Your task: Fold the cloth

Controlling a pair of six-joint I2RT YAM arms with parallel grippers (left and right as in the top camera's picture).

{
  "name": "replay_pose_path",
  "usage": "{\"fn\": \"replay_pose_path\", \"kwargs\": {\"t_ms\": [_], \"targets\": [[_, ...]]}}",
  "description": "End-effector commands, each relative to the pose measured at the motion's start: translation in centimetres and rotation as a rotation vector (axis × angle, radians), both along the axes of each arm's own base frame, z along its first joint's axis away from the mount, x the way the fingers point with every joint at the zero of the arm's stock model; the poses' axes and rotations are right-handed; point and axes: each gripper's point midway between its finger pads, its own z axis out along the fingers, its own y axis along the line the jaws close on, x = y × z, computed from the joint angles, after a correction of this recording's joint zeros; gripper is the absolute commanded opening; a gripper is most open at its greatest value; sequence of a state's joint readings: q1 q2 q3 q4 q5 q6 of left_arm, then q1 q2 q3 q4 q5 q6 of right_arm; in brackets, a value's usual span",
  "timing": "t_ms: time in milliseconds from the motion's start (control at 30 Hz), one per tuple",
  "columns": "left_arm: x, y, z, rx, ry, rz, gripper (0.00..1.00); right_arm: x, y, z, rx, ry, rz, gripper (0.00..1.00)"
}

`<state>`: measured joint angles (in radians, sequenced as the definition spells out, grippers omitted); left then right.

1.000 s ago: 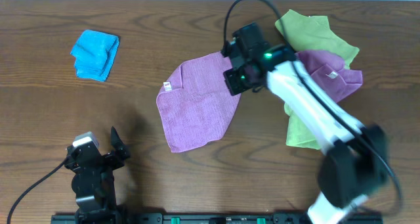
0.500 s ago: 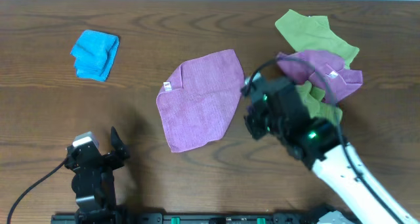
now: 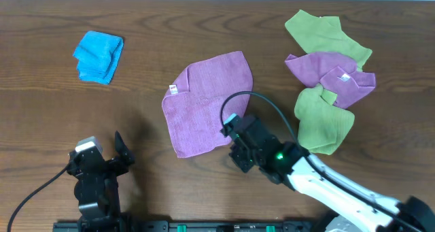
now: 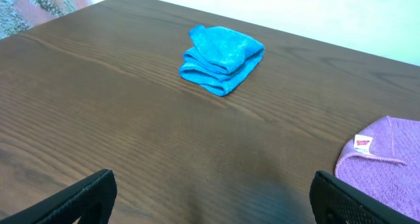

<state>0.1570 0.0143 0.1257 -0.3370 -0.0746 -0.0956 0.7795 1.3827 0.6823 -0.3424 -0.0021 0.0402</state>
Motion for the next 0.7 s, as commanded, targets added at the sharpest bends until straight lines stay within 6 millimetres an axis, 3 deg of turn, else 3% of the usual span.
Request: {"fn": "replay_pose_path", "kwargs": {"t_ms": [0, 67, 333, 667], "targets": [[-0.1, 0.1, -1.2, 0.011, 0.033, -0.001, 0.95, -0.1, 0.3, -1.2, -0.026, -0.002, 0.006, 0.50], [-0.1, 0.1, -1.2, 0.011, 0.033, -0.001, 0.95, -0.1, 0.6, -1.4, -0.026, -0.002, 0.014, 0.61], [-0.1, 0.1, -1.2, 0.011, 0.033, -0.001, 0.95, -0.4, 2.1, -1.2, -0.020, -0.048, 0.069, 0.62], [-0.1, 0.1, -1.2, 0.011, 0.033, -0.001, 0.95, -1.0, 2.1, -3.8, -0.084, -0.011, 0.088, 0.60]]}}
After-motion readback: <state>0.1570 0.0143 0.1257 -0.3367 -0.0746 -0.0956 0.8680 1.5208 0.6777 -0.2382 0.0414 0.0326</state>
